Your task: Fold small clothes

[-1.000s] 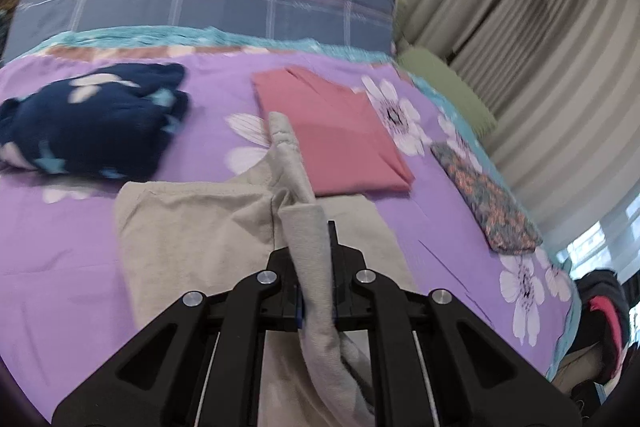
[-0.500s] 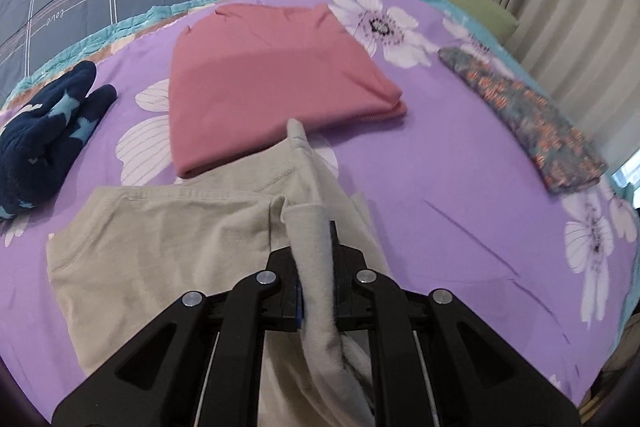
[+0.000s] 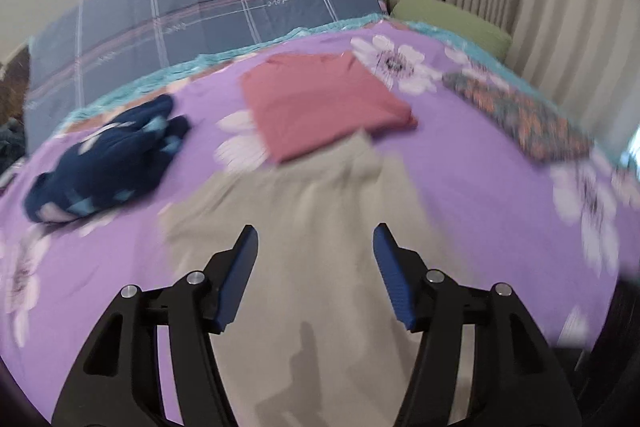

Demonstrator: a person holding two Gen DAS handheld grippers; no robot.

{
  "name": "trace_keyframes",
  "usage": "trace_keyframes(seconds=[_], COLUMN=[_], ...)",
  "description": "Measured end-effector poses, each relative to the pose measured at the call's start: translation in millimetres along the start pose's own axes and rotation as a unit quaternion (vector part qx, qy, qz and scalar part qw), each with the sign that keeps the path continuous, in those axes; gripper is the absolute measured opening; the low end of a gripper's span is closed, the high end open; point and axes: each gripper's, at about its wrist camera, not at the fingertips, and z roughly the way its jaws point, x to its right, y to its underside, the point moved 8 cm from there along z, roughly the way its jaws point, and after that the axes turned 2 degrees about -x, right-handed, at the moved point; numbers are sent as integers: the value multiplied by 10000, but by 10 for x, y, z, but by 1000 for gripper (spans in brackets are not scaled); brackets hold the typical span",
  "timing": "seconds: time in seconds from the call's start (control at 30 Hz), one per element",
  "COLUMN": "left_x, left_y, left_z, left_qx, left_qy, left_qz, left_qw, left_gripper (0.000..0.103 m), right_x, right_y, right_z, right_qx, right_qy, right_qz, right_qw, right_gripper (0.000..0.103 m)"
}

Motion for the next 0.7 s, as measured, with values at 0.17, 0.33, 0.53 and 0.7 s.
trace_keyframes(seconds=[0.17,0.33,0.53,0.7], left_x=[-148,10,27,-126], left_y=[916,1633,1818,1724], left_z=[-416,-615,-442,-356], left_qx=[-69,-111,-282,-136], left_qy=[-268,-223,-292,-444], left_qz=[89,121,-177,-609], left_qw=[9996,9996,9990,9971], left_gripper=[77,78,79,78], right_x=[-12,-102,-243,-250], right_y=[-5,-104,-188,-262], right_z=[-10,-79,-199,-289], right_qx=[-40,-28,14,126], right_qy=[-78,-263,-417,-318], right_qz=[132,308,299,247], right_qw=[9999,9992,9987,9991], right_gripper=[3,3,3,3])
